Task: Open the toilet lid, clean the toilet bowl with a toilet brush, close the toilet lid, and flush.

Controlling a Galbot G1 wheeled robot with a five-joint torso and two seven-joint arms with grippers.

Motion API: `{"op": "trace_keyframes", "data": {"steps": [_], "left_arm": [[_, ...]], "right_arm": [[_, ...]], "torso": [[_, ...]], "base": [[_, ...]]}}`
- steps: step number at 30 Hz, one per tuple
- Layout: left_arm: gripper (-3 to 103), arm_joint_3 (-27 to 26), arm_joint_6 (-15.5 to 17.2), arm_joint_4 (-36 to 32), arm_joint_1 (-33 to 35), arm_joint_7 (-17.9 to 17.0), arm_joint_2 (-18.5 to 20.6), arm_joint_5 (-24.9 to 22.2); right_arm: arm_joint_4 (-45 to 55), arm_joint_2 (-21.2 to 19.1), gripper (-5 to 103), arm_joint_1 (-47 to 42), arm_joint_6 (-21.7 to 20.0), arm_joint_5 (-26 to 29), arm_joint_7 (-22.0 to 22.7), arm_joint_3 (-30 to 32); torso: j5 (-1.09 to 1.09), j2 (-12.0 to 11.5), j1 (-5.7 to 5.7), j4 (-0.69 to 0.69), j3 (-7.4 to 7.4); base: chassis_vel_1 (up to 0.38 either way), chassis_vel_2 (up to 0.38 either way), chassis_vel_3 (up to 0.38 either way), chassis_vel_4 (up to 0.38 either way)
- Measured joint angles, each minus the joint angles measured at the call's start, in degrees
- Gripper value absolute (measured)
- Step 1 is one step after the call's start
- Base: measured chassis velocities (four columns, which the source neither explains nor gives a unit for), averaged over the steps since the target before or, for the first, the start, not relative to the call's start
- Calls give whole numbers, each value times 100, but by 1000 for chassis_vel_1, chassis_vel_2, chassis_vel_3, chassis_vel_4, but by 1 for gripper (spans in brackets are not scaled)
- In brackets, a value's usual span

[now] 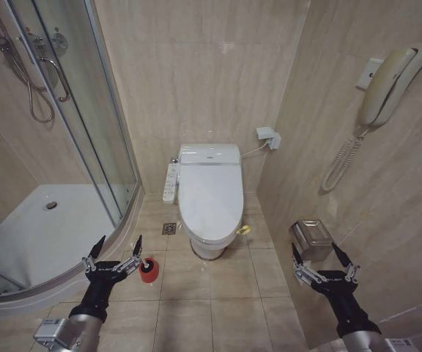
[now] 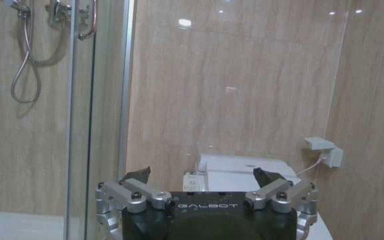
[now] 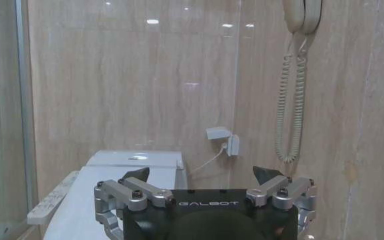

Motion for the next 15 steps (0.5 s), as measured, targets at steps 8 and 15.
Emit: {"op": "trace_keyframes", "data": {"steps": [8,15], "left_arm": [[100,208,-59,-315,418,-108,-286,341],[100,243,-308,-327,663,-173,-432,478]], "right_arm": [[0,0,100,0,0,0,0,0],[0,0,100,0,0,0,0,0]], "torso": [[1,0,-1,0,0],[1,0,-1,0,0]], "base": [[0,0,0,0],[0,0,0,0]]}}
